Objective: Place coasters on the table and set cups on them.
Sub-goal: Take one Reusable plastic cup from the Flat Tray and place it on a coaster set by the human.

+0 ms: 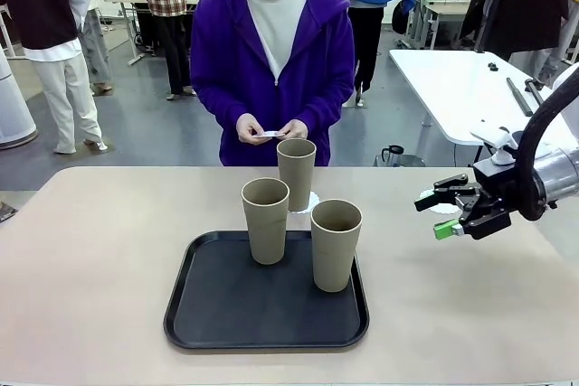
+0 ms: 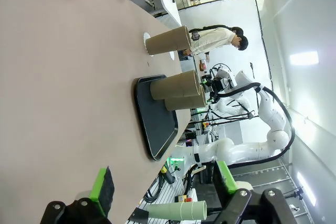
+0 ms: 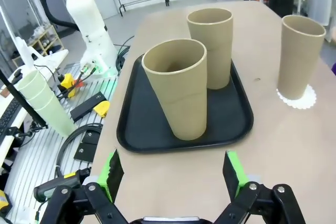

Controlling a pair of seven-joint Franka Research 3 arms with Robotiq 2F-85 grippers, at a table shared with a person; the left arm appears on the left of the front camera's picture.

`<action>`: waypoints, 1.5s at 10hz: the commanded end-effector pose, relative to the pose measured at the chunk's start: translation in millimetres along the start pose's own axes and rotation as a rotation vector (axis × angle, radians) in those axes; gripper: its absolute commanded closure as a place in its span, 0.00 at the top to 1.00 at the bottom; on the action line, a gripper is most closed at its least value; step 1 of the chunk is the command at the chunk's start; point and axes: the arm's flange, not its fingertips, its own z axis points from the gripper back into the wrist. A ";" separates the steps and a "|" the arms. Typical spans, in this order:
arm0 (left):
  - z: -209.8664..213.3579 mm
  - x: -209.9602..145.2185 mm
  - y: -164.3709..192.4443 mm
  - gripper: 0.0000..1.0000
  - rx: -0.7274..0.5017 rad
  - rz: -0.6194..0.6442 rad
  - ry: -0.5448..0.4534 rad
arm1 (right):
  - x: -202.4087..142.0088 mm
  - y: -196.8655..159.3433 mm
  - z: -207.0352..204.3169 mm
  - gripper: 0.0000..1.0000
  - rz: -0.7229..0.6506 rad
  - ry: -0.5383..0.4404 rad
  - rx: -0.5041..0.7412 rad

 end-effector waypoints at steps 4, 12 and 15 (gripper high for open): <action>2.5 0.4 -1.3 1.00 0.002 -0.001 -0.001 | -19.6 -3.9 -17.9 1.00 0.149 -0.081 0.037; 2.5 0.4 -1.3 1.00 0.002 -0.001 -0.001 | -54.0 -20.6 -83.3 1.00 0.059 -0.231 0.007; 2.5 0.4 -1.3 1.00 0.002 -0.001 -0.001 | -51.1 -23.4 -99.4 1.00 0.033 -0.239 0.039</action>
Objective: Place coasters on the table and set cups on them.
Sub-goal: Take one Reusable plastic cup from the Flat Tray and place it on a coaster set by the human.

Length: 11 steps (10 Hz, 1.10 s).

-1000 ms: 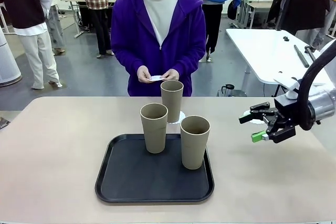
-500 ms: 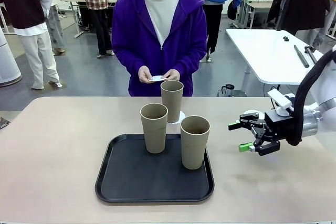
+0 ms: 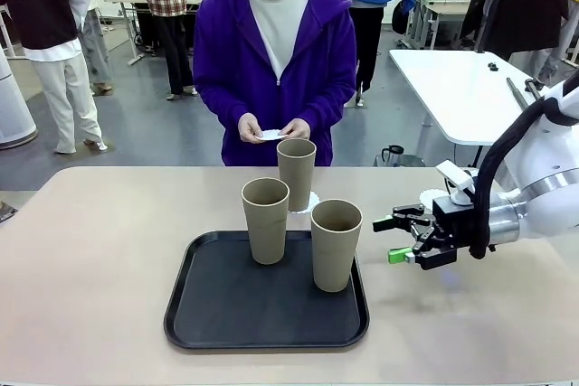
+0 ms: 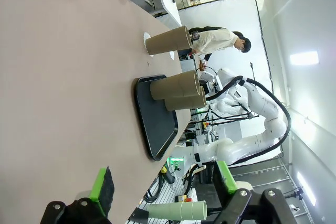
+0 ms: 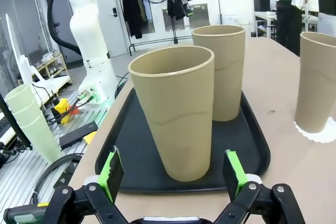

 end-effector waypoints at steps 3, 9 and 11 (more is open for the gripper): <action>2.6 0.4 -1.3 1.00 0.002 -0.001 -0.001 | -3.4 -13.4 -18.6 1.00 -0.028 0.006 0.003; 2.6 0.4 -1.3 1.00 0.002 -0.001 -0.001 | -8.3 -35.4 -40.2 1.00 -0.012 0.034 0.016; 2.6 0.4 -1.3 1.00 0.002 -0.001 -0.001 | -10.2 -40.2 -50.9 1.00 -0.007 0.047 0.032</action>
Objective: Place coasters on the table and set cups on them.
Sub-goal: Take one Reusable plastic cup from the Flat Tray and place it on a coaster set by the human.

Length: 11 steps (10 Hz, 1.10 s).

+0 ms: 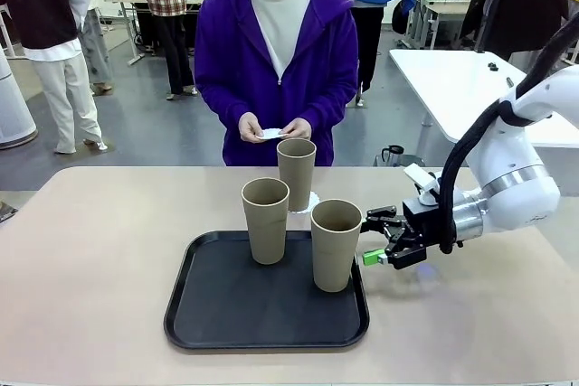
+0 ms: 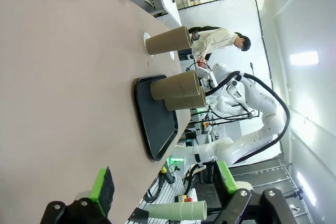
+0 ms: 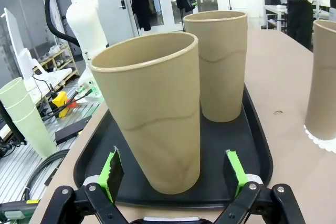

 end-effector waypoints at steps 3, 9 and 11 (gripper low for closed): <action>2.5 0.4 -1.3 1.00 0.002 -0.001 -0.001 | -1.8 -6.9 -22.1 1.00 -0.016 0.012 0.011; 2.5 0.4 -1.3 1.00 0.002 -0.001 -0.001 | -3.5 -10.6 -40.3 1.00 -0.014 0.001 0.050; 2.5 0.4 -1.3 1.00 0.002 -0.001 -0.001 | -4.3 -13.4 -52.6 1.00 -0.014 -0.001 0.068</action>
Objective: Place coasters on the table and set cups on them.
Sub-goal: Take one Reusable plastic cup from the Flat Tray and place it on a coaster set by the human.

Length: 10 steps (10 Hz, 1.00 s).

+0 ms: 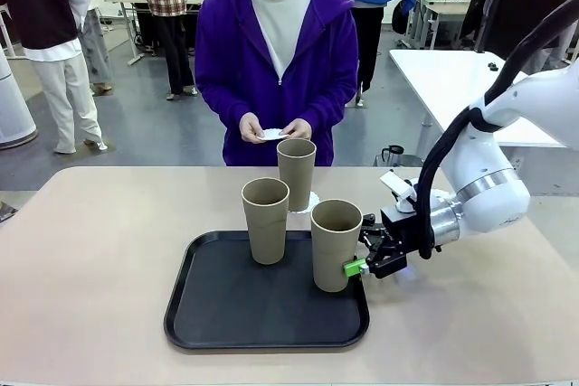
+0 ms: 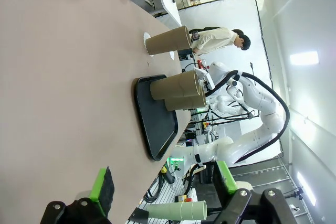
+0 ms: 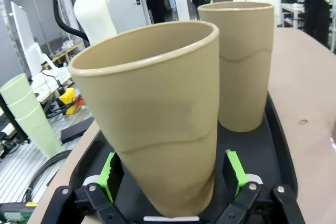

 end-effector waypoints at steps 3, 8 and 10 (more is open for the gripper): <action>2.6 0.4 -1.3 1.00 0.002 -0.001 -0.001 | -0.1 -13.6 -29.2 1.00 -0.011 -0.007 0.016; 2.6 0.4 -1.3 1.00 0.002 -0.001 -0.001 | -1.3 -13.3 -35.1 0.30 0.016 0.000 0.066; 2.6 0.4 -1.3 1.00 0.002 -0.001 -0.001 | 3.2 -9.3 -30.6 0.00 0.028 -0.009 0.050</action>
